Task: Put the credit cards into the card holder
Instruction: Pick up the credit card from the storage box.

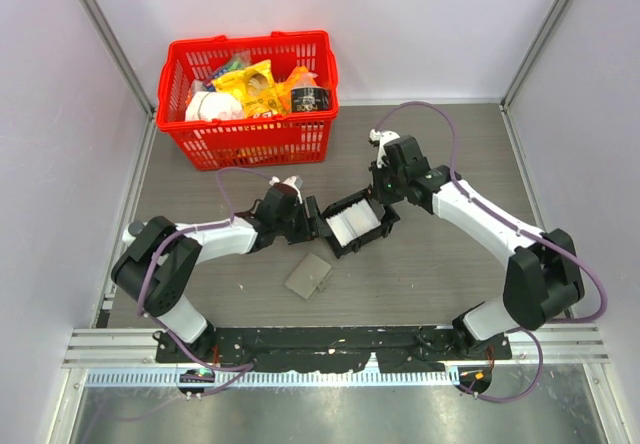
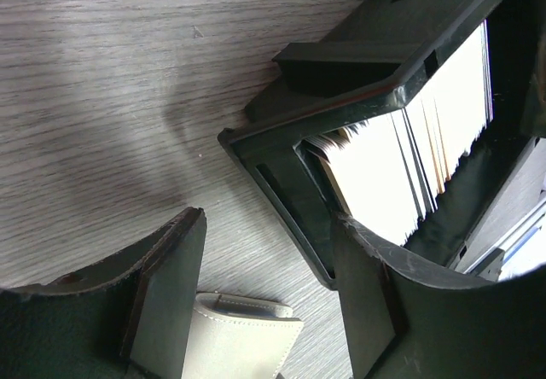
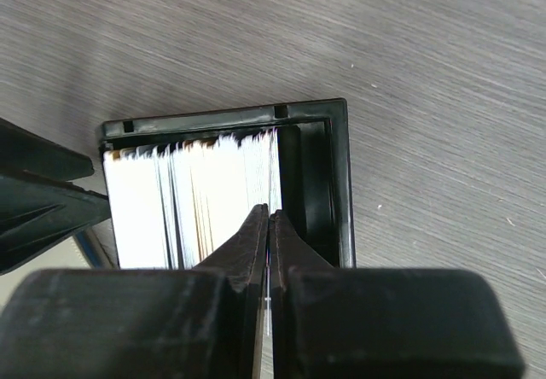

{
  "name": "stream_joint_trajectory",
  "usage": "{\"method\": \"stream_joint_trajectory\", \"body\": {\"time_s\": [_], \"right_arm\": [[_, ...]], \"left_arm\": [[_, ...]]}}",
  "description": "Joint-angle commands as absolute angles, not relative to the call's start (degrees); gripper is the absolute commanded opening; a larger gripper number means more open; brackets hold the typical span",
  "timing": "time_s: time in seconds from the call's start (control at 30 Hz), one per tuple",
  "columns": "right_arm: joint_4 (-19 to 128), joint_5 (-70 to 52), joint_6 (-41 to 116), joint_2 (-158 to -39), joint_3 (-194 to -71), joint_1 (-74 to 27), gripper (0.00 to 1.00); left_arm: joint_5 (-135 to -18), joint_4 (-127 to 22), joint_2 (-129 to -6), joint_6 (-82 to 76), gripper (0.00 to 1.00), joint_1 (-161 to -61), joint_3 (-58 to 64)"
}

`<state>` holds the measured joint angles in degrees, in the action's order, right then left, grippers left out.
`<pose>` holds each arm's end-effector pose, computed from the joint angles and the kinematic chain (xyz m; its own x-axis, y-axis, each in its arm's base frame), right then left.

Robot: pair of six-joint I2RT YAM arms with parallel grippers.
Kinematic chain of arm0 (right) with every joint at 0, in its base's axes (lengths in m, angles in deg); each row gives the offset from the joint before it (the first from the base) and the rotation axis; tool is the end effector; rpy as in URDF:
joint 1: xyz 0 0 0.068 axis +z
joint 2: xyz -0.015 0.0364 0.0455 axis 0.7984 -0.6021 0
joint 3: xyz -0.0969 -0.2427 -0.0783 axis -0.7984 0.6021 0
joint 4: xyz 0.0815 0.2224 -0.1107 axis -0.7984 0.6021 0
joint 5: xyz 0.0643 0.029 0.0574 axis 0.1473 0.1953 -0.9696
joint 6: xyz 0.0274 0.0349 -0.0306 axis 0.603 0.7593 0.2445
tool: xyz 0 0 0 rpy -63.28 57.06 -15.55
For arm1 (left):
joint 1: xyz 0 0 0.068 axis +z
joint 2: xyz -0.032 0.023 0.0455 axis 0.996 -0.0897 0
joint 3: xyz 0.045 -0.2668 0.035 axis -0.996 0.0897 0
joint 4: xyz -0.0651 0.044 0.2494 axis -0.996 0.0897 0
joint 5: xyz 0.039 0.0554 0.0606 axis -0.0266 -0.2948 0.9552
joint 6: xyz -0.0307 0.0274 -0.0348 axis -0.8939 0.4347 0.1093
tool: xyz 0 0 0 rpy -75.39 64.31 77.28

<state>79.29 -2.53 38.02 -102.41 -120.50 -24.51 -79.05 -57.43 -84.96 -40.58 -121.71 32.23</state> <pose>0.2829 0.1543 0.2615 -0.7024 -0.2302 -0.6735 -0.3990 0.9109 0.1047 0.2495 -0.1952 0.1559 -0.8829 -0.2716 -0.3831 0.0430 0.7656 -0.6419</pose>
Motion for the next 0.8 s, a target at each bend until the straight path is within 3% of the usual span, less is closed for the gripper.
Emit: {"method": "stream_joint_trajectory", "body": {"time_s": [0.0,0.4,0.6,0.77], "right_arm": [[80.8,-2.4,38.9,-95.9,-121.7,-24.1,0.01],[90.0,-8.2,48.3,-77.3,-108.0,-19.7,0.01],[87.6,4.9,58.9,-76.7,-100.6,-5.5,0.01],[82.4,12.3,62.8,-79.8,-95.5,-1.0,0.01]], "left_arm": [[-76.5,-56.1,-80.7,-38.2,0.65,-122.0,30.8],[-70.9,-48.3,-71.0,-35.5,0.73,-122.0,32.4],[-69.6,-45.6,-65.6,-35.6,0.75,-122.0,34.8],[-68.9,-45.2,-63.1,-36.0,0.77,-122.0,37.0]]}}
